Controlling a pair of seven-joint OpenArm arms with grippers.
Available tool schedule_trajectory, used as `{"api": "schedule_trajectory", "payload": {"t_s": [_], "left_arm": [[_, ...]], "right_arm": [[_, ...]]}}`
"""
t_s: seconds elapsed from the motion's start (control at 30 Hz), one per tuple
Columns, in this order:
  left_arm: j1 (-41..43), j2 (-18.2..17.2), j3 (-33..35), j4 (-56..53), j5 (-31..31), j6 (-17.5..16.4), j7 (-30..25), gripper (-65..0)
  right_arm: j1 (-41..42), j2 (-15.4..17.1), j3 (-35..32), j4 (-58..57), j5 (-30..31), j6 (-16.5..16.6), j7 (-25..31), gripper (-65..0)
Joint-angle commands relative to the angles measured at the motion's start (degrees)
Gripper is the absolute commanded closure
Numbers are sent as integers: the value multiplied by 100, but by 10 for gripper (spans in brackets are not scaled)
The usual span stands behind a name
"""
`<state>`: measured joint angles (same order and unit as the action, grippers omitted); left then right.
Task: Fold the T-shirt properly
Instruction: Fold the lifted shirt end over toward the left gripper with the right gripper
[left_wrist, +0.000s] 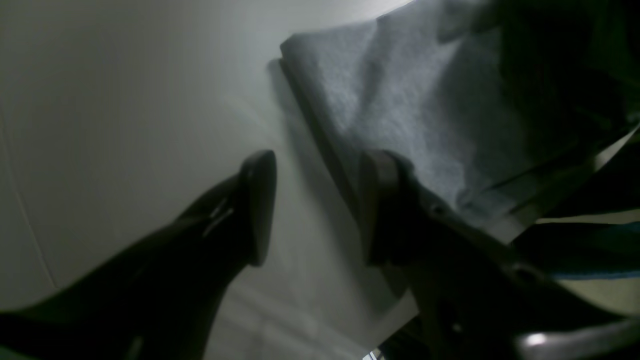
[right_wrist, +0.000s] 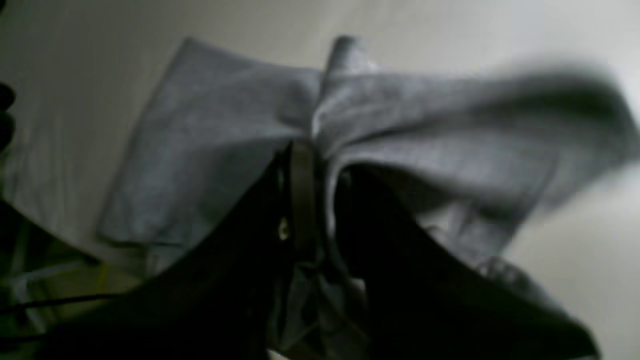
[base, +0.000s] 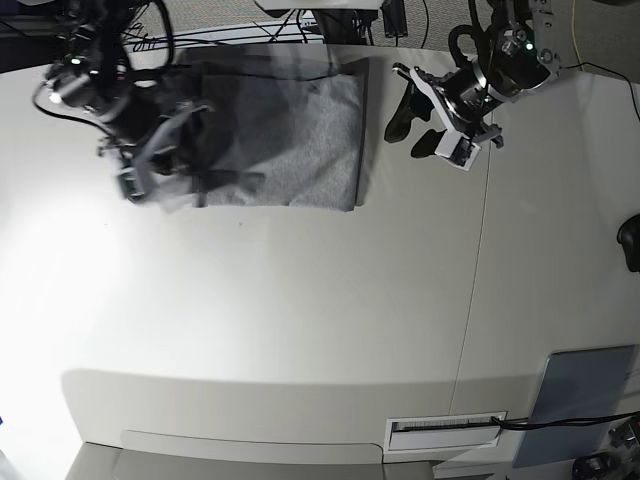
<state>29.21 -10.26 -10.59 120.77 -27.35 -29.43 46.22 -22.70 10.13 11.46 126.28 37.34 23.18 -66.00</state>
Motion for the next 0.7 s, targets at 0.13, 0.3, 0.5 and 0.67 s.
{"api": "schedule_trajectory", "payload": {"t_s": [0.13, 0.3, 0.5, 0.67], "left_arm": [[48, -20, -7, -485, -74, -20, -275, -283], [46, -20, -7, -1189, -74, -223, -682, -283], [46, -4, -7, -1475, -79, -424, -732, -283], [46, -4, -4, -1475, -186, -577, -730, -283]], "right_arm": [[313, -201, -1329, 96, -688, -428, 446, 0], [610, -396, -2481, 83, -1624, -925, 675, 0], [651, -669, -3434, 66, -2267, -1084, 807, 0], [651, -778, -3893, -181, -2557, -1126, 874, 0]]}}
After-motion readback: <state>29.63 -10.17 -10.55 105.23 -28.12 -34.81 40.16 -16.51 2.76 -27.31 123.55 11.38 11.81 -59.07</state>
